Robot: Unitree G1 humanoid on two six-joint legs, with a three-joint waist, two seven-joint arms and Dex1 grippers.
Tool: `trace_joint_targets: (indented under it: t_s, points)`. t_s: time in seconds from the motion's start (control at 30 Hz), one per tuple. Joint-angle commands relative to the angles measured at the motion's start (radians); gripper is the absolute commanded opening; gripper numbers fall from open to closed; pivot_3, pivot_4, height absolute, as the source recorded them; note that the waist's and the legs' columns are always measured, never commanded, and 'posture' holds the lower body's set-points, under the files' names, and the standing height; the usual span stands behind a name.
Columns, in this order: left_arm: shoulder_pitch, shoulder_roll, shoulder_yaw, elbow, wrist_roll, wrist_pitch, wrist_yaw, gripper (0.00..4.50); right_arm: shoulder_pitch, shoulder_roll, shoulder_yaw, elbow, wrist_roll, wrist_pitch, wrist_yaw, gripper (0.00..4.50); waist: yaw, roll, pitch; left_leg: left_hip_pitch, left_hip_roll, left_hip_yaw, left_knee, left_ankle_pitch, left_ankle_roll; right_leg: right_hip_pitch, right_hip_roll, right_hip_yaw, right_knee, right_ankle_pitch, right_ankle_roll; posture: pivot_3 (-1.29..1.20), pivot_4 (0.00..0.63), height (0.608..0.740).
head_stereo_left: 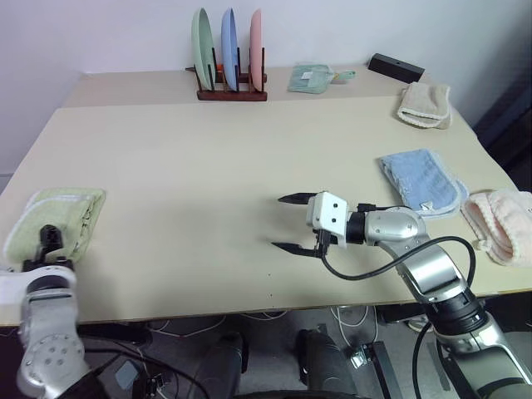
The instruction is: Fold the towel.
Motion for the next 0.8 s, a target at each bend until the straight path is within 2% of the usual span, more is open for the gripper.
trace_joint_targets:
  t_s: [0.03, 0.1, 0.2, 0.27, 0.37, 0.53, 0.63, 0.8]
  points:
    - [0.058, 0.142, -0.025, -0.119, 0.111, -0.005, -0.063, 4.46, -0.036, 0.029, -0.074, 0.026, 0.061, 0.028, -0.025, 4.50, 0.002, 0.000, 0.000, 0.000, 0.000, 0.000, 0.000, 0.000, 0.000, 0.000, 0.000, 0.000, 0.000, 0.000, 0.000, 0.00, 0.150, 0.738]
    - [0.099, 0.263, -0.103, -0.175, 0.215, 0.018, -0.151, 4.46, -0.038, 0.049, -0.117, 0.058, 0.084, 0.051, -0.063, 4.50, 0.006, -0.003, 0.000, 0.000, 0.000, 0.000, 0.000, 0.000, 0.000, 0.000, 0.000, 0.000, 0.000, -0.001, -0.003, 0.00, 0.150, 0.738]
    - [0.124, 0.368, -0.227, -0.231, 0.298, 0.033, -0.255, 4.46, -0.023, 0.049, -0.162, 0.081, 0.108, 0.070, -0.078, 4.50, 0.012, -0.002, -0.001, 0.000, -0.002, 0.000, 0.001, 0.000, 0.000, 0.002, -0.001, 0.001, -0.001, -0.002, -0.004, 0.00, 0.150, 0.738]
    - [0.110, 0.420, -0.363, -0.269, 0.347, 0.065, -0.322, 4.46, -0.011, 0.044, -0.200, 0.102, 0.125, 0.078, -0.092, 4.50, 0.010, -0.002, -0.001, 0.000, -0.002, 0.000, 0.001, 0.000, 0.000, 0.002, -0.001, 0.001, -0.002, -0.002, -0.004, 0.00, 0.150, 0.738]
    - [0.096, 0.524, -0.624, -0.271, 0.514, 0.054, -0.475, 4.46, -0.001, 0.038, -0.253, 0.154, 0.107, 0.110, -0.167, 4.50, 0.002, -0.002, -0.001, 0.000, -0.001, 0.001, 0.000, 0.000, 0.000, 0.001, 0.000, 0.001, -0.001, -0.002, -0.004, 0.00, 0.150, 0.738]
    - [0.042, 0.504, -0.742, -0.153, 0.632, -0.034, -0.587, 4.46, 0.089, -0.029, -0.283, 0.165, 0.089, 0.122, -0.167, 4.50, -0.015, 0.002, 0.001, 0.000, 0.000, 0.002, -0.004, 0.000, 0.001, -0.002, 0.000, 0.001, 0.000, 0.000, -0.001, 0.00, 0.150, 0.738]
    - [0.014, 0.491, -0.758, -0.112, 0.659, -0.060, -0.642, 4.46, 0.139, -0.056, -0.297, 0.140, 0.101, 0.124, -0.160, 4.50, -0.020, 0.002, 0.001, 0.000, 0.001, 0.001, -0.004, 0.000, 0.001, -0.002, 0.000, 0.000, 0.000, 0.000, -0.001, 0.00, 0.150, 0.738]
    - [0.027, 0.463, -0.757, -0.088, 0.683, -0.085, -0.716, 4.46, 0.142, -0.049, -0.322, 0.107, 0.114, 0.156, -0.205, 4.50, -0.021, 0.004, 0.001, 0.000, 0.002, 0.003, -0.002, 0.000, 0.001, -0.002, 0.000, 0.001, 0.000, 0.000, 0.000, 0.00, 0.150, 0.738]
